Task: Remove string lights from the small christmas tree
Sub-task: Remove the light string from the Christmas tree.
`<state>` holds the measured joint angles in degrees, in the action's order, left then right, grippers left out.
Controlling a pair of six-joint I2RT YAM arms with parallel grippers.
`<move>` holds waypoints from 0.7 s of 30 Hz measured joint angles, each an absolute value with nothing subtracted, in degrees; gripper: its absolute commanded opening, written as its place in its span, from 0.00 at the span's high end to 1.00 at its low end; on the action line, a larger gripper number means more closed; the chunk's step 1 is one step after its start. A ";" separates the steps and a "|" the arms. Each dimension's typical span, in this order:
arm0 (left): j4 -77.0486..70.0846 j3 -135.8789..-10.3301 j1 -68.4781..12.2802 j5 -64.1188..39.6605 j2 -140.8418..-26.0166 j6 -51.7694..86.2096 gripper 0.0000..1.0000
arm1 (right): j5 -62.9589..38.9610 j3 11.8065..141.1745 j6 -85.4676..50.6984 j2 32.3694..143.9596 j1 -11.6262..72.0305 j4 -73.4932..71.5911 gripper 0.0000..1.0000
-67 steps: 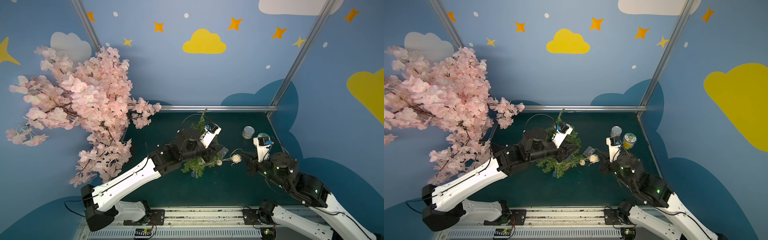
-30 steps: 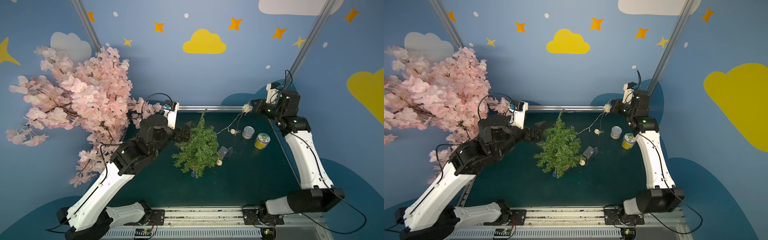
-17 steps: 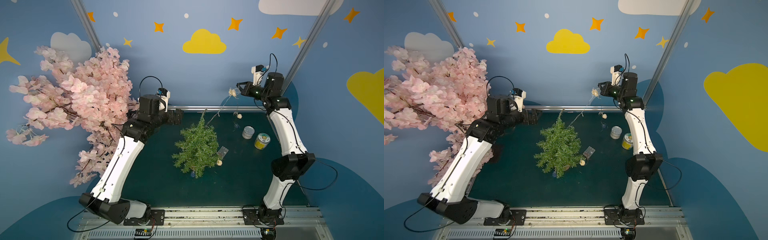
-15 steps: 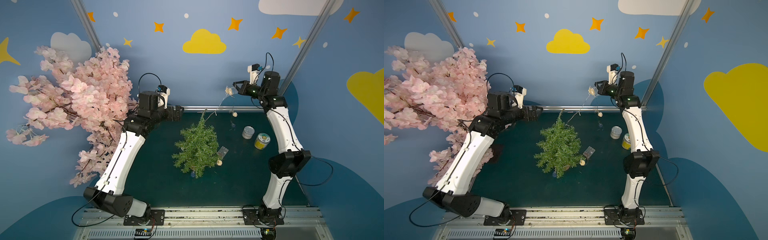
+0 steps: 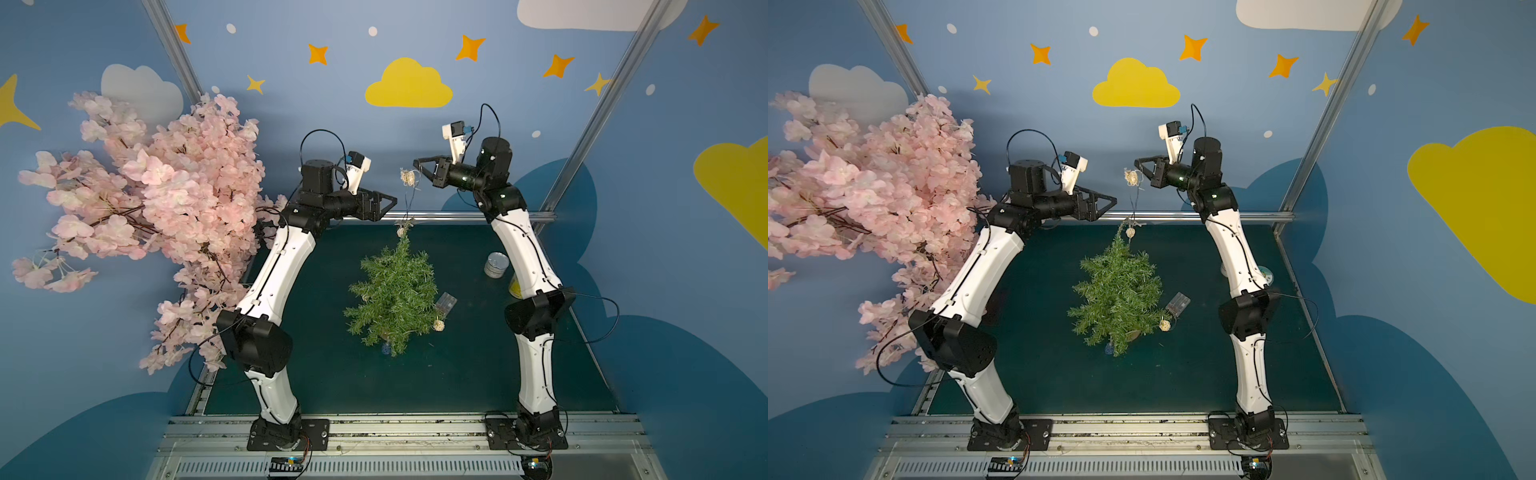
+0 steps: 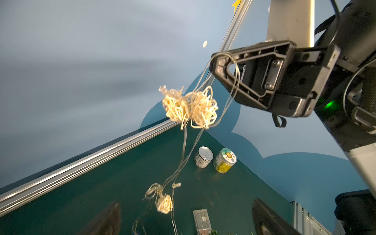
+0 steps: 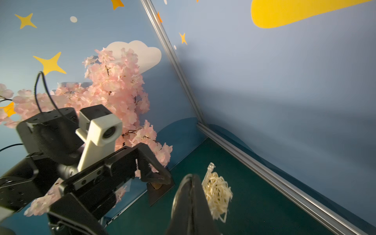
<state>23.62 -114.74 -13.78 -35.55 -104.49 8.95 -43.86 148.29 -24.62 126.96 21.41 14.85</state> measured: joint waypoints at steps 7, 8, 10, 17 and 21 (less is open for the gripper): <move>20.14 -115.22 -14.46 -37.67 -105.47 8.32 0.01 | -44.86 148.29 -26.24 126.96 24.36 14.35 1.00; 18.92 -115.15 -14.59 -37.93 -105.56 8.38 0.01 | -44.95 148.29 -26.46 126.96 24.71 14.37 1.00; 16.45 -115.15 -14.72 -38.87 -105.91 8.95 0.00 | -45.08 148.29 -26.57 126.96 25.45 14.50 1.00; 10.37 -117.16 -14.92 -43.99 -110.72 12.99 0.17 | -45.23 148.29 -26.59 126.96 26.87 15.73 1.00; 10.59 -117.97 -15.03 -44.95 -112.31 13.91 0.54 | -45.39 148.29 -26.76 126.96 27.03 16.21 1.00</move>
<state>10.59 -117.97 -15.03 -44.95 -112.31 13.91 -45.39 148.29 -26.76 126.96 27.03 16.21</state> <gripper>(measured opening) 0.615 0.046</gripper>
